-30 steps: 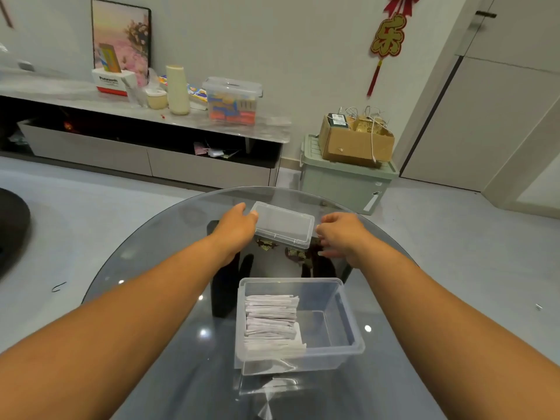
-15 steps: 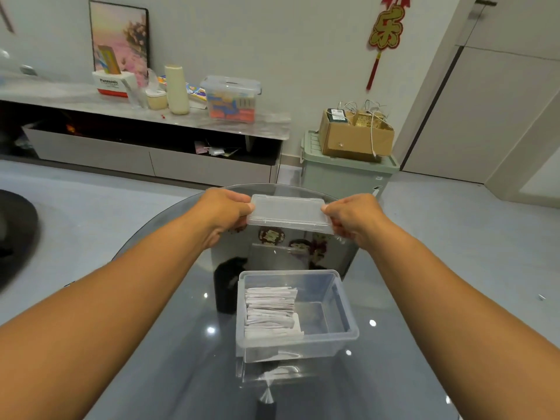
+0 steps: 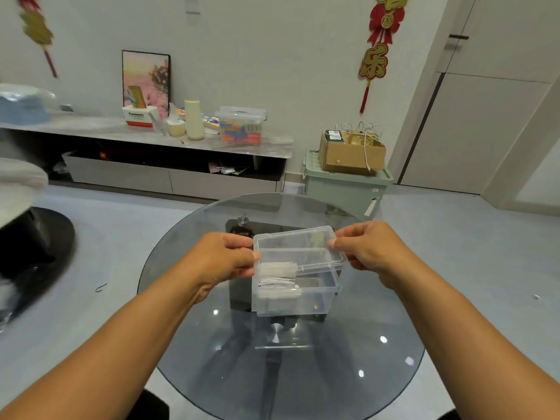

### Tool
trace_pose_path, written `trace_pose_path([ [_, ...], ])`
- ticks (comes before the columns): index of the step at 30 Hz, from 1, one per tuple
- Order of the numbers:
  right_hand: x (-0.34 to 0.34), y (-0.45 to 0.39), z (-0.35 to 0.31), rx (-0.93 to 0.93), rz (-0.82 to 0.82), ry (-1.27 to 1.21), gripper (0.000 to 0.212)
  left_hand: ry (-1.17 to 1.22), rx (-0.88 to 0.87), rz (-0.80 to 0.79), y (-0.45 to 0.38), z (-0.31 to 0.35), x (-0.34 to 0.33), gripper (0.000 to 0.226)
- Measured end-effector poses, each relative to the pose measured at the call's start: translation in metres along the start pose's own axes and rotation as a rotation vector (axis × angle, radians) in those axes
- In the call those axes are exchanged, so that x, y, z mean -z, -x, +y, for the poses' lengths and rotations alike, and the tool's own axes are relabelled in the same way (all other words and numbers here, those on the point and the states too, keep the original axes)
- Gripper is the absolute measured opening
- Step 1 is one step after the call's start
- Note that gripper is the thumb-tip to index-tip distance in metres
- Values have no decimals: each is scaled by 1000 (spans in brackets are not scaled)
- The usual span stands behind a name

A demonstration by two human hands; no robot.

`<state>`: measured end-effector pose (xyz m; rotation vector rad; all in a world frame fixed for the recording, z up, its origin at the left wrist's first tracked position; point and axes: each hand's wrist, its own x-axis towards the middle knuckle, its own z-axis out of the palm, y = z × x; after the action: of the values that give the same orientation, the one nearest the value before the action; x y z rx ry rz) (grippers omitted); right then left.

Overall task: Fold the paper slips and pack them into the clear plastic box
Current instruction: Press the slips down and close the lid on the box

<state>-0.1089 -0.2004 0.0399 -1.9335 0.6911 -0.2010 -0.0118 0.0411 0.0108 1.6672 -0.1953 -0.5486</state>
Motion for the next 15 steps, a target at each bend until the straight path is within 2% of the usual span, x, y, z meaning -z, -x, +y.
trace_pose_path([
  [4, -9, 12, 14, -10, 6, -2, 4, -53, 13, 9, 9, -14, -1, 38],
  [12, -21, 10, 34, -21, 21, -51, 9, -86, -3, 79, 13, -17, -7, 23],
  [15, -23, 8, 34, -18, 25, -62, 11, -123, -4, 91, 11, -18, -6, 23],
])
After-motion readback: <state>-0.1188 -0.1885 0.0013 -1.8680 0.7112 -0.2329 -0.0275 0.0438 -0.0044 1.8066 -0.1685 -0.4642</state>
